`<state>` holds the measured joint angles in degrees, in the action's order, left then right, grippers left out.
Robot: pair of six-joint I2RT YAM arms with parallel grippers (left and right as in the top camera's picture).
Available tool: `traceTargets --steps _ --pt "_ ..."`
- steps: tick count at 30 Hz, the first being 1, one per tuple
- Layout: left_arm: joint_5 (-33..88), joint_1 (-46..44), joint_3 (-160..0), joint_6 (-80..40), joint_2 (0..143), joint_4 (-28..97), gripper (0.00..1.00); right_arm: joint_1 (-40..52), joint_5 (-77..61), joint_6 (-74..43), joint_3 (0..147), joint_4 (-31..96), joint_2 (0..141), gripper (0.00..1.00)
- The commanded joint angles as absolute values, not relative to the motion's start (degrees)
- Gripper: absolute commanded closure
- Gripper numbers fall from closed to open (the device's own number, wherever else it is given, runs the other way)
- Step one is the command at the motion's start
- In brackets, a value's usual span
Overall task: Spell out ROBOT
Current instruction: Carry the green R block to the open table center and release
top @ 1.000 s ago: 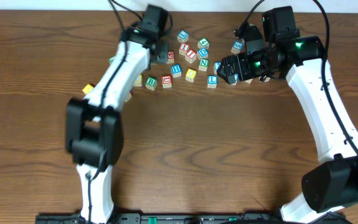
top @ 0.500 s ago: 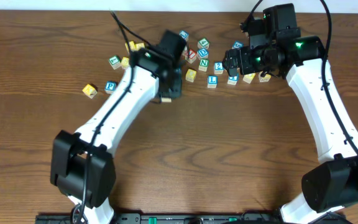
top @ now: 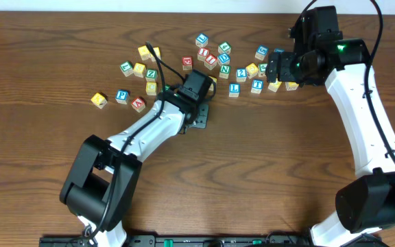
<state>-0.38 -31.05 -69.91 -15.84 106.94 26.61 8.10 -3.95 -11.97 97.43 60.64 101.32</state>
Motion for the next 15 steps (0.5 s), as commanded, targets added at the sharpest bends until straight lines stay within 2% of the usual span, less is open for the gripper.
traceTargets --steps 1,11,12,14,15 --pt "-2.4 -31.0 -68.3 -14.7 108.0 24.4 0.81 8.1 -3.1 -12.8 98.2 61.3 101.4 0.03" --pt "-2.6 -30.8 -68.3 -13.8 112.0 21.5 0.8 8.3 -3.1 -12.9 98.0 62.2 101.4 0.03" --pt "-2.6 -30.8 -68.3 -13.8 112.0 21.6 0.78 8.3 -3.1 -12.8 98.0 62.2 101.4 0.03" --pt "-2.6 -30.8 -68.4 -13.8 111.9 21.6 0.57 8.3 -3.1 -12.8 98.0 62.2 101.4 0.03" --pt "-2.6 -30.8 -68.6 -14.0 111.7 21.9 0.52 8.3 -3.1 -12.8 98.0 62.2 101.4 0.03"
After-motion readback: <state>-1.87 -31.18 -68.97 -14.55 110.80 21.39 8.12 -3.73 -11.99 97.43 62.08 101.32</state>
